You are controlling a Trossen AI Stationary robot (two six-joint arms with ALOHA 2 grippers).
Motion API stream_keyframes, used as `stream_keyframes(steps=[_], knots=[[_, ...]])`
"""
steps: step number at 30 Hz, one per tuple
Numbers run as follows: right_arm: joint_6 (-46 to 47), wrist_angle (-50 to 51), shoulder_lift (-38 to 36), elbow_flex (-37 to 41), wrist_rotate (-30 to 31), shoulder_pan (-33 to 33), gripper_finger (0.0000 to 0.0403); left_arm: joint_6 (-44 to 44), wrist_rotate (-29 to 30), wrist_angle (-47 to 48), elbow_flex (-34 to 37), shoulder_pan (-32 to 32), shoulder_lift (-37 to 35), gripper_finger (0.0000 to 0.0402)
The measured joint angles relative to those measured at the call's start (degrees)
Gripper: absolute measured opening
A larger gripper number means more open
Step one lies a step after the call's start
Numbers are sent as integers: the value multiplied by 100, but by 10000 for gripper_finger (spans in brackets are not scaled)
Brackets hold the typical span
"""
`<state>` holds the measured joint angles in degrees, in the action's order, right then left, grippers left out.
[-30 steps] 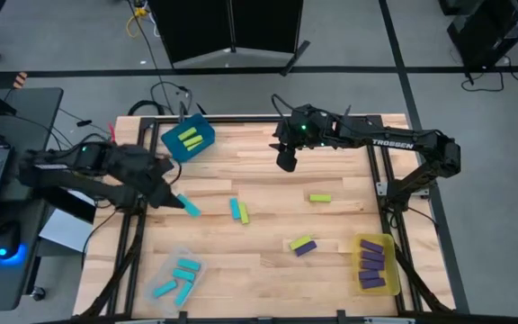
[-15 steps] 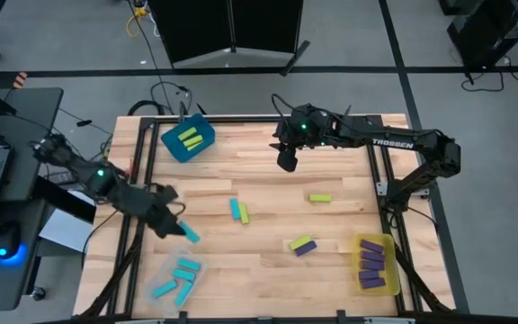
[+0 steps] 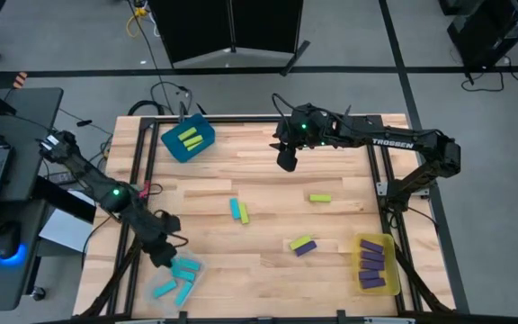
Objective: Sort blocks
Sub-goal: Put the blue block into the transparent bin
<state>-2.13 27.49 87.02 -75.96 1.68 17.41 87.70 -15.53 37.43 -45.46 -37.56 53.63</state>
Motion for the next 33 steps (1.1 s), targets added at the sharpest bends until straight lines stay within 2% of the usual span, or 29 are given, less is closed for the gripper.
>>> stream_keyframes(steps=[9,18,26,33], knots=[[-40,0,0,0,-27,0,161,-204,-602,-748,-2,-123,881,60],[-105,0,2,0,-43,0,161,-385,-881,-513,-4,-281,1586,60],[-214,7,2,0,-47,0,161,-729,-1082,-618,107,-304,1698,60],[-197,182,2,0,-173,0,161,-634,-1397,-1369,800,-295,1701,60]])
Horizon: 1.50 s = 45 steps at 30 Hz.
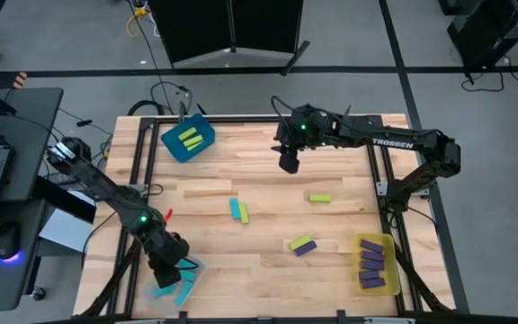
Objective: Sort blocks
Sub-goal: Put the blue block into the transparent bin, then put the green block into the blue bin
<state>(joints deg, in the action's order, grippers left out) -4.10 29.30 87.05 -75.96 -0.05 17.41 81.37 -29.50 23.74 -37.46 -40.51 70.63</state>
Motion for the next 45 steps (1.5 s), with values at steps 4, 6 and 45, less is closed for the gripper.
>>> stream_keyframes(steps=[4,6,45], knots=[[1,153,0,1,-5,0,161,1,-38,-489,176,0,0,60],[0,175,0,2,-5,0,161,-8,-30,-514,182,0,0,60],[-415,1302,0,2,-609,293,162,-951,653,136,-664,0,-354,10]])
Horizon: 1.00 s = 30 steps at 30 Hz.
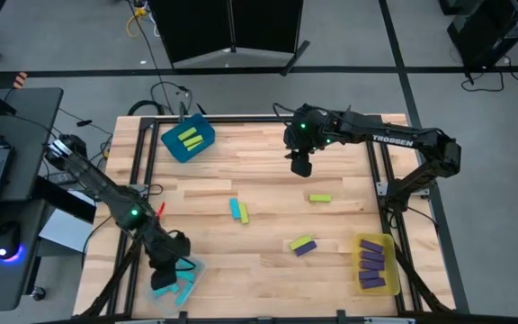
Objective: Sort blocks
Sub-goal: Put the green block into the blue bin
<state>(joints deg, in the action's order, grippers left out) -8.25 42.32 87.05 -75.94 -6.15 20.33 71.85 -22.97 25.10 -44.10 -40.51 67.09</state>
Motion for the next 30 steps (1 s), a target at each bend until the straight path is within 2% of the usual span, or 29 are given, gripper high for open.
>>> stream_keyframes(steps=[4,8,15,19,23,26,30], knots=[[-190,461,-11,0,-301,55,162,-275,531,672,-303,70,-329,11],[-402,895,-19,52,-652,45,162,-456,1003,746,-350,449,-756,6],[-496,1173,-505,1003,-1000,-47,162,-1479,1538,750,-350,1520,-1305,4],[-144,1157,-933,1736,-964,-267,165,-2194,1566,686,-350,2224,-1364,4],[219,1149,-1197,2325,-489,-641,176,-2830,1531,412,-350,2798,-1357,4],[420,1124,-1259,2563,-104,-900,190,-3169,1306,293,-350,3159,-1355,4],[637,1047,-1237,2627,-66,-1071,208,-3514,1198,251,-350,3564,-1352,4]])
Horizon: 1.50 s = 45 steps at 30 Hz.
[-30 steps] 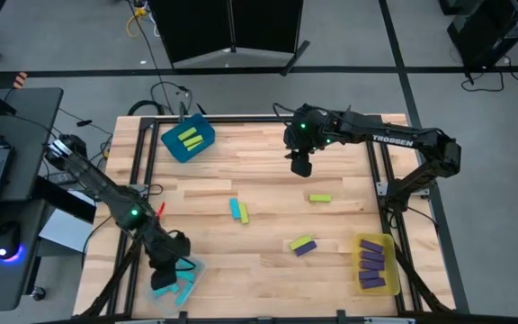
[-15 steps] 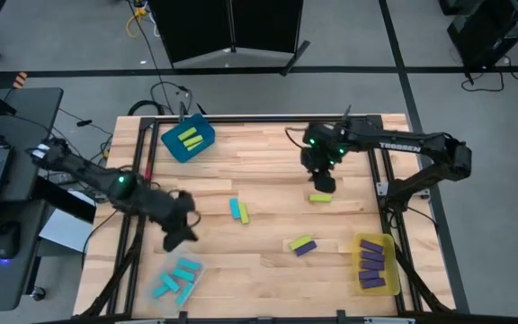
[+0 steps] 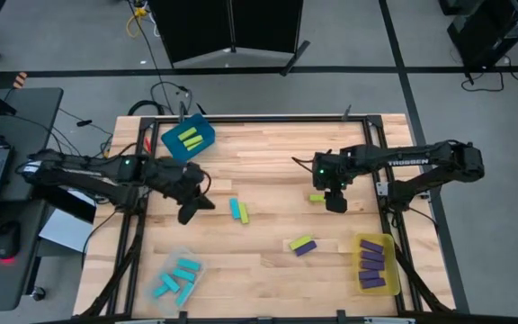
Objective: Sort blocks
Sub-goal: Put the green block into the blue bin
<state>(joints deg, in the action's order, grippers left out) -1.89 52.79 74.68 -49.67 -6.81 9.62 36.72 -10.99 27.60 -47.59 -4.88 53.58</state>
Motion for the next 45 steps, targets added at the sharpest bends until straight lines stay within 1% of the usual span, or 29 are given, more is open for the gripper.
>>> stream_keyframes(steps=[6,10,15,17,19,21,24,29,33,40,45], knots=[[67,-294,18,0,37,-61,223,-390,-30,-736,2,522,133,3],[3,-484,20,0,79,-61,225,-729,-93,-1052,2,856,233,3],[-82,-912,94,0,79,-37,223,-1141,-221,-1716,2,1286,513,3],[46,-1012,205,0,79,-25,223,-1283,-390,-2099,2,1470,649,3],[166,-1031,332,0,68,-44,223,-1330,-684,-2548,2,1664,799,3],[246,-1006,470,0,10,-104,223,-1360,-949,-2828,2,1829,925,3],[301,-939,603,0,-28,-217,223,-1383,-1167,-3178,2,2055,1058,3],[291,-830,638,0,39,-275,223,-1393,-1283,-3301,0,2308,1071,4],[39,-653,715,29,59,-238,223,-1409,-1385,-3293,2,2338,1072,4],[-27,-898,999,349,15,-198,223,-1528,-1383,-3249,4,2352,1109,5],[-151,-1175,1285,442,241,-198,214,-1539,-1378,-3243,4,2402,1107,5]])
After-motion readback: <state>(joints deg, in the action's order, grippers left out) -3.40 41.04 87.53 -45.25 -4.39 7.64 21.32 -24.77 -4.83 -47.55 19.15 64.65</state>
